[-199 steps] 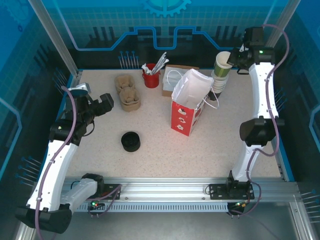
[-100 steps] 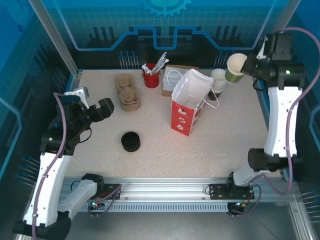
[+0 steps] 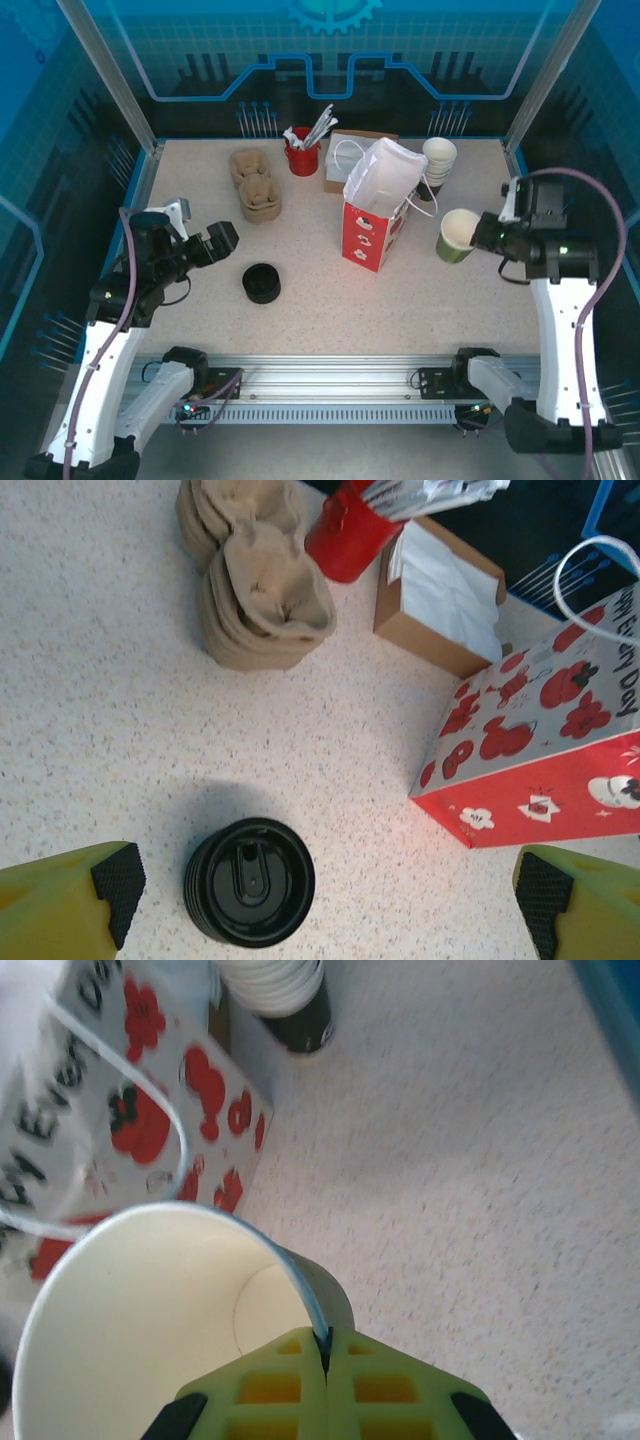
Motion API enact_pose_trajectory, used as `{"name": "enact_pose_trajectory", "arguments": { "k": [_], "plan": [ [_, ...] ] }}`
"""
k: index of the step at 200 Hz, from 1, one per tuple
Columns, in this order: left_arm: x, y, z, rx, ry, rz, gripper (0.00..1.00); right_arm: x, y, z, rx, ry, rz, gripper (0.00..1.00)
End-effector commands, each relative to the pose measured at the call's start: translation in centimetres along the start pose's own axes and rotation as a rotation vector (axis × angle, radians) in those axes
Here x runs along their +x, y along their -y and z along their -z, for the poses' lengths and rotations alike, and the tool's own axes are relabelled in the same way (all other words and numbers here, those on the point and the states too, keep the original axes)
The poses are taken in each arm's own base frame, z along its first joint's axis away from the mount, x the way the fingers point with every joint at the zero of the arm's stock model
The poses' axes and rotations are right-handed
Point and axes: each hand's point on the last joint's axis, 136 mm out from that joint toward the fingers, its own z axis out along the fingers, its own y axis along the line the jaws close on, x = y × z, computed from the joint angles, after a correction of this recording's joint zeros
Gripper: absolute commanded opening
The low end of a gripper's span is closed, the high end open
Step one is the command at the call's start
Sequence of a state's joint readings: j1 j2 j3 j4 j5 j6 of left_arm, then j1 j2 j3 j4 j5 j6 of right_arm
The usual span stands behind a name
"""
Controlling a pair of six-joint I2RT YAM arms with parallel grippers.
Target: Pack the takeout coffee
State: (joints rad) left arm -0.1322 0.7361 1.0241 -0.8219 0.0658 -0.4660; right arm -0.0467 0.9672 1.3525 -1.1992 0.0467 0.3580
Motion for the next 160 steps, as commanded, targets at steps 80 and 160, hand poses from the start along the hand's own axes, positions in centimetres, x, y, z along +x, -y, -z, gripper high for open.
{"name": "enact_pose_trajectory", "arguments": {
  "k": [80,160],
  "plan": [
    [7.6,-3.9,-3.8,-0.112,-0.194,0.064,0.93,10.6,-6.0,-5.1,-0.275,0.0,0.14,0.0],
    [9.2,-5.4,-5.2,-0.203,-0.255,0.08,0.92,14.2,-14.3,-6.8,-0.371,0.004,0.325,0.0]
  ]
}}
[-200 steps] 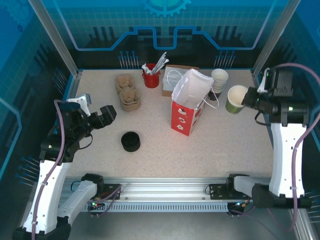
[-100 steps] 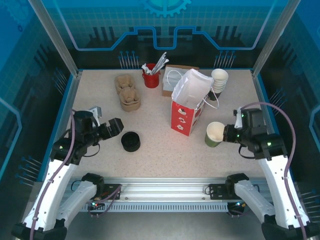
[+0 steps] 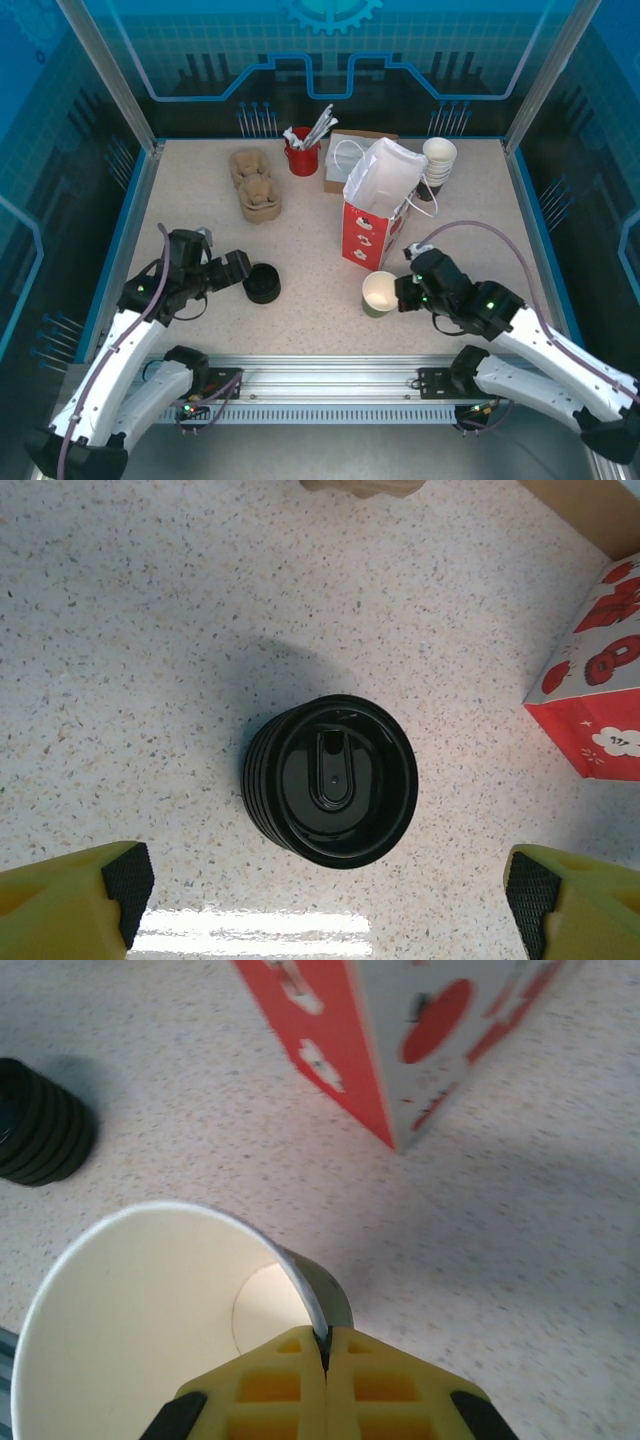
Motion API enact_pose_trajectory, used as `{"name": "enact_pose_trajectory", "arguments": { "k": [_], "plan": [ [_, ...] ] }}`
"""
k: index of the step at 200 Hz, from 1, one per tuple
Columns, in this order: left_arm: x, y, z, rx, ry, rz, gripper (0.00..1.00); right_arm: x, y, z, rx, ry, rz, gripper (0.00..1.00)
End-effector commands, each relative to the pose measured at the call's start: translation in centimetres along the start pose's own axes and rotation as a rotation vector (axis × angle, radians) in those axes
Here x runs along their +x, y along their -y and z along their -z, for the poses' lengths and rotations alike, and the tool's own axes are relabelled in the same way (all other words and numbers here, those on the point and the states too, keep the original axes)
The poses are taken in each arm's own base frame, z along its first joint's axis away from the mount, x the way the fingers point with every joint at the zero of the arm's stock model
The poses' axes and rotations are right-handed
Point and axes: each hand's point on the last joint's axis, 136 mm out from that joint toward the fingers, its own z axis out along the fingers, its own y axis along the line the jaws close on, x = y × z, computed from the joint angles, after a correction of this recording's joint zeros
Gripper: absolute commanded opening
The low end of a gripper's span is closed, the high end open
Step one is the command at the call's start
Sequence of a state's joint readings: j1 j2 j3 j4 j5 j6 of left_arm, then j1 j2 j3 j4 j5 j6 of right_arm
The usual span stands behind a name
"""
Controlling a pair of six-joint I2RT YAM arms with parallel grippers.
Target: Pack the takeout coffee
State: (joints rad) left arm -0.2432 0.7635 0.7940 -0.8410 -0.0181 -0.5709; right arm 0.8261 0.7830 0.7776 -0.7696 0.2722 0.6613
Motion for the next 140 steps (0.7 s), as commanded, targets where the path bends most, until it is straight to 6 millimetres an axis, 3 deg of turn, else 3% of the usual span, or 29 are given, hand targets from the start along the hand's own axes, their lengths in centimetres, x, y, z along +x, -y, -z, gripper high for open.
{"name": "enact_pose_trajectory", "arguments": {
  "k": [1,25,79,90,140],
  "plan": [
    [0.7,-0.7,-0.8,-0.038,-0.026,0.024,0.92,-1.9,-2.5,-1.4,-0.024,0.091,-0.022,0.0],
    [1.1,-0.6,-1.4,-0.038,-0.046,0.026,0.91,-2.4,-5.7,-3.5,-0.062,0.093,0.015,0.0],
    [2.0,-1.8,-2.9,-0.103,-0.073,0.048,0.9,-1.8,-10.2,-8.8,-0.084,0.008,0.104,0.0],
    [2.1,-2.0,-3.2,-0.107,-0.073,0.051,0.9,-2.6,-11.8,-9.1,-0.121,0.016,0.117,0.0],
    [2.6,-2.3,-4.2,-0.117,-0.097,0.042,0.87,-3.1,-12.1,-11.0,-0.062,-0.003,0.152,0.0]
  ]
}}
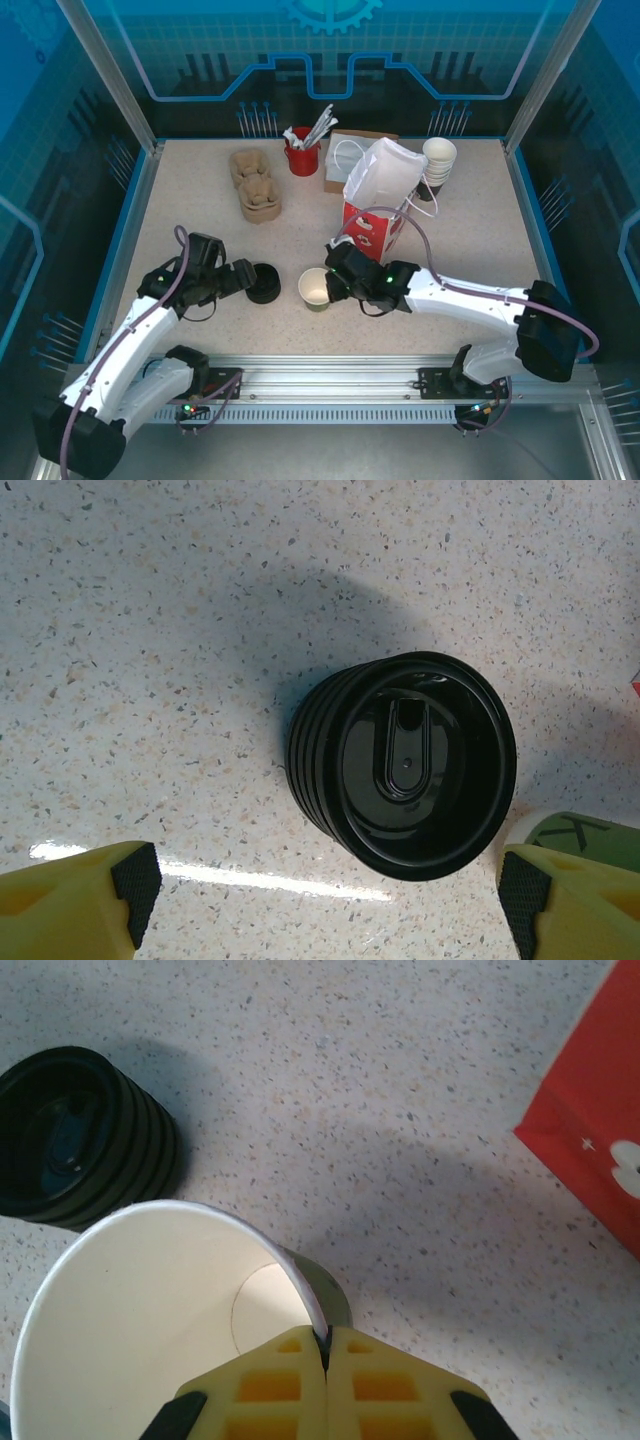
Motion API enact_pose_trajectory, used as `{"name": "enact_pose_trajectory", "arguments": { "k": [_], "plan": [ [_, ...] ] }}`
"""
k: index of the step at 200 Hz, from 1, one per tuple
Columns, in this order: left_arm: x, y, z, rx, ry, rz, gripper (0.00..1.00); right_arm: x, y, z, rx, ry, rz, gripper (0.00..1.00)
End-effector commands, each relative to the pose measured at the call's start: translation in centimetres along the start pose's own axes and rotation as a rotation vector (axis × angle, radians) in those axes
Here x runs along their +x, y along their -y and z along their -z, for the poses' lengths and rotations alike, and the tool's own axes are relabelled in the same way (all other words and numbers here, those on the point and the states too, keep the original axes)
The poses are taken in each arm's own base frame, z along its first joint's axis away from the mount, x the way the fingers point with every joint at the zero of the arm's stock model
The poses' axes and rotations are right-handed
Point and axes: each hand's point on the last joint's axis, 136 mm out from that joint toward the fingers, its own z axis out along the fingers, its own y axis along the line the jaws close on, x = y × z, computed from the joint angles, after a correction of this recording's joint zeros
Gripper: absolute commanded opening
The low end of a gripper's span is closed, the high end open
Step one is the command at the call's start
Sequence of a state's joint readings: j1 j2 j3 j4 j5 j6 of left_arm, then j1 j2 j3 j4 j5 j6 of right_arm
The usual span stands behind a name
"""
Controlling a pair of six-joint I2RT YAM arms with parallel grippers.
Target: Pack the takeout coffee
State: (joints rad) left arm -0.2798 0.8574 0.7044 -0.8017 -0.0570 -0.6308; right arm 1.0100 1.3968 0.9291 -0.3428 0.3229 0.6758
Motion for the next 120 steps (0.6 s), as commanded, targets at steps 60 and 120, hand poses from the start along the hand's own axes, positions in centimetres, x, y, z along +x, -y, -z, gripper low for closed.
{"name": "enact_pose_trajectory", "arguments": {
  "k": [60,120],
  "plan": [
    [0.0,0.1,-1.1,-0.019,-0.015,-0.008,0.86,-2.3,-0.2,-1.1,0.044,0.013,0.023,0.0],
    [-0.5,-0.2,-1.4,-0.062,-0.015,-0.007,0.78,-2.5,0.1,-2.6,0.065,-0.023,-0.007,0.04]
  ]
}}
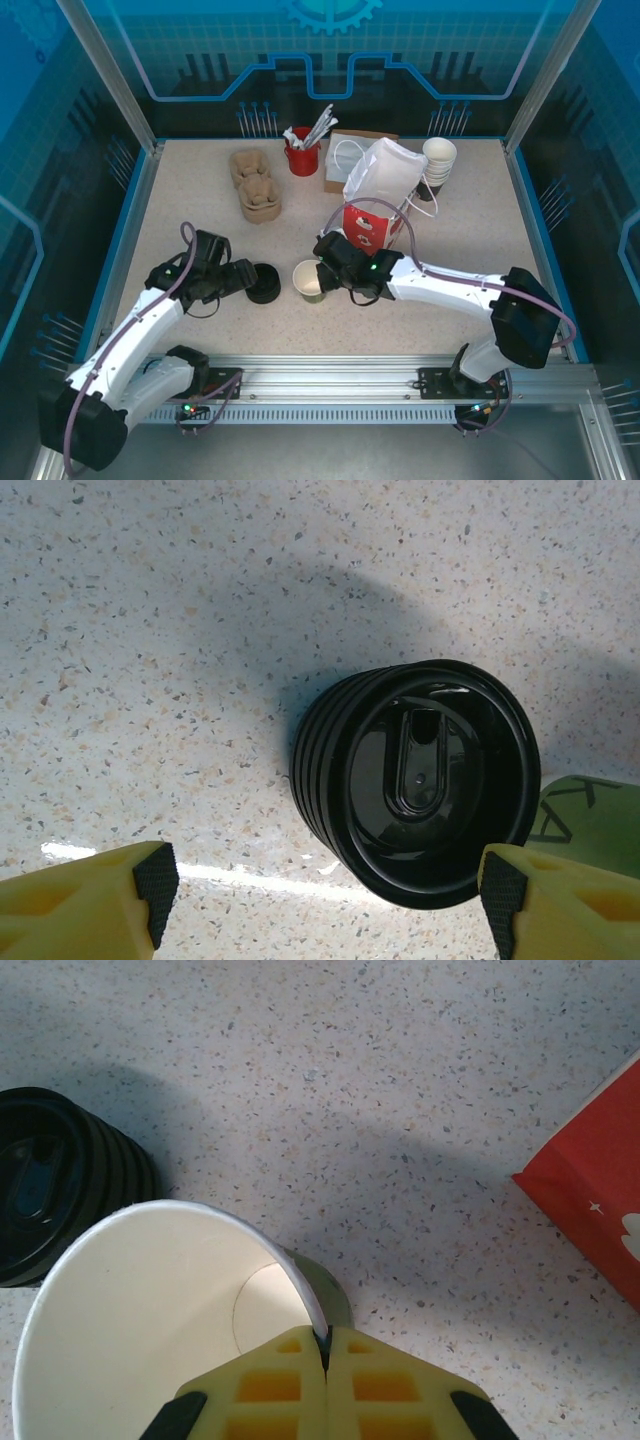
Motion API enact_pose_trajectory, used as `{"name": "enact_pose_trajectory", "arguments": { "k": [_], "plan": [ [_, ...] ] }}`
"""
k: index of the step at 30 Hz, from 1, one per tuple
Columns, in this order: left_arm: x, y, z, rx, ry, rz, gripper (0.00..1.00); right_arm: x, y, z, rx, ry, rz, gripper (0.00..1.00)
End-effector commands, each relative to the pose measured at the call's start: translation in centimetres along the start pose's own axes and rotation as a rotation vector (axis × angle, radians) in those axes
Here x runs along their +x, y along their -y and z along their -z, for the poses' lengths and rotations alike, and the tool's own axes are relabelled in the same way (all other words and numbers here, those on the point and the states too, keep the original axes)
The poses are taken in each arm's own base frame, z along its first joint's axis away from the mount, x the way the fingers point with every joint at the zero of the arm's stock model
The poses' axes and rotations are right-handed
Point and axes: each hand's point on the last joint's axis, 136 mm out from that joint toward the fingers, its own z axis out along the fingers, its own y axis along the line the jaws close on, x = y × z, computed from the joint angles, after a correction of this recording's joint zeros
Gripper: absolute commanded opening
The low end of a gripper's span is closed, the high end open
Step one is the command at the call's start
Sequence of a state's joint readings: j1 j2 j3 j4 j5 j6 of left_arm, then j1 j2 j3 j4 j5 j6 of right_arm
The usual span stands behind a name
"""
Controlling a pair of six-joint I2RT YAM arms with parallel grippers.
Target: Pack the takeout coffee
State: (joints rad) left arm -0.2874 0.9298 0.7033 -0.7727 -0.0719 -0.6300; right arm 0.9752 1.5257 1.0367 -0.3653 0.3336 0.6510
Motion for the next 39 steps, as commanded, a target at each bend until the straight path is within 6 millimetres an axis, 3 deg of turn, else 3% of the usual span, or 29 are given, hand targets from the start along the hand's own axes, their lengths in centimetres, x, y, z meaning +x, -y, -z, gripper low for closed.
{"name": "enact_pose_trajectory", "arguments": {
  "k": [1,2,5,9,14,21,27,36,39],
  "plan": [
    [-0.4,0.0,-0.1,-0.024,0.01,0.0,0.78,-0.8,-0.1,-0.3,0.011,-0.001,-0.014,0.04],
    [-0.4,0.0,-0.2,-0.026,0.006,-0.001,0.76,-0.9,0.0,-0.4,0.015,-0.002,-0.015,0.07],
    [-0.4,0.0,-0.4,-0.032,0.002,-0.003,0.73,-1.0,0.0,-0.4,0.022,0.0,-0.024,0.29],
    [-0.4,0.1,-0.7,-0.042,-0.005,-0.012,0.67,-1.3,0.2,0.0,0.038,-0.002,-0.022,0.33],
    [-0.4,0.3,-1.0,-0.052,-0.016,-0.022,0.59,-3.3,0.1,2.4,0.05,0.026,-0.014,0.42],
    [-0.5,0.6,-1.4,-0.067,-0.019,-0.039,0.57,-5.5,-1.0,7.0,-0.033,0.081,-0.024,0.47],
    [-0.7,1.0,-1.7,-0.076,-0.023,-0.05,0.53,-5.7,-1.5,10.7,-0.123,0.104,-0.045,0.48],
    [-0.8,0.9,-2.4,-0.121,-0.022,-0.08,0.5,-3.8,-1.6,13.1,-0.214,0.049,-0.057,0.51],
    [-0.7,1.0,-2.8,-0.134,-0.03,-0.091,0.44,-3.5,-1.2,13.6,-0.21,0.048,-0.056,0.51]
  ]
}}
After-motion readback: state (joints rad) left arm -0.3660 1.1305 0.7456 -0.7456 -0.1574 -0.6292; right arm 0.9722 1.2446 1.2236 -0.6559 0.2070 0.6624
